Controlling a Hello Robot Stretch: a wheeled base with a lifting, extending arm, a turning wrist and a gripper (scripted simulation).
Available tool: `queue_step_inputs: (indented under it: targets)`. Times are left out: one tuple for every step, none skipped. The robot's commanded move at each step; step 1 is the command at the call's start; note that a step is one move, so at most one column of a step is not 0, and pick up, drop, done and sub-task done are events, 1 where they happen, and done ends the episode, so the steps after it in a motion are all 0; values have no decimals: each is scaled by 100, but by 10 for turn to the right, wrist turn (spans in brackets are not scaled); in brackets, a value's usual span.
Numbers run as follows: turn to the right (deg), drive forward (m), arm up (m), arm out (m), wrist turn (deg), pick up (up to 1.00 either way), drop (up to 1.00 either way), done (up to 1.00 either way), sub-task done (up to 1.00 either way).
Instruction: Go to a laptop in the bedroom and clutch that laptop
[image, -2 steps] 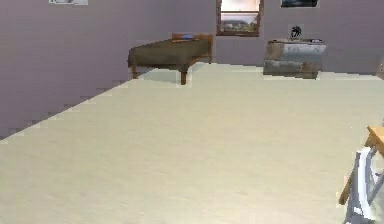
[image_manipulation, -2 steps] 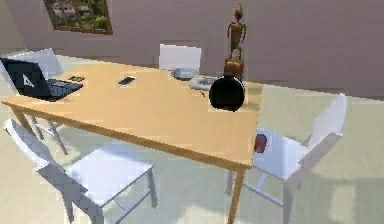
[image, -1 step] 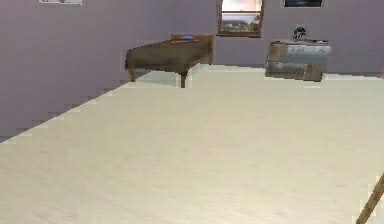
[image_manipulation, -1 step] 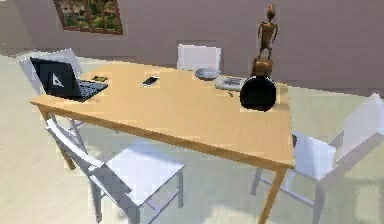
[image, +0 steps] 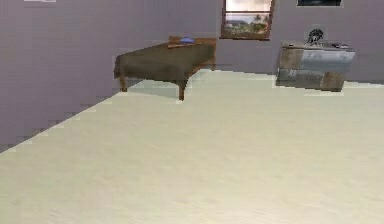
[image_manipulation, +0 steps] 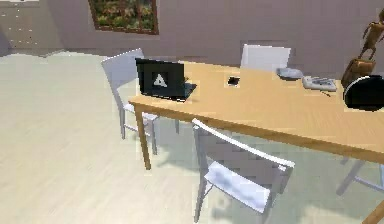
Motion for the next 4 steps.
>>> queue_step_inputs:
  targets:
    - [420, 0, 0, 0, 0, 0, 0, 0, 0]
    - [0, 15, 0, 0, 0, 0, 0, 0, 0]
    - [-360, 0, 0, 0, 0, 0, 0, 0, 0]
    - [450, 0, 0, 0, 0, 0, 0, 0, 0]
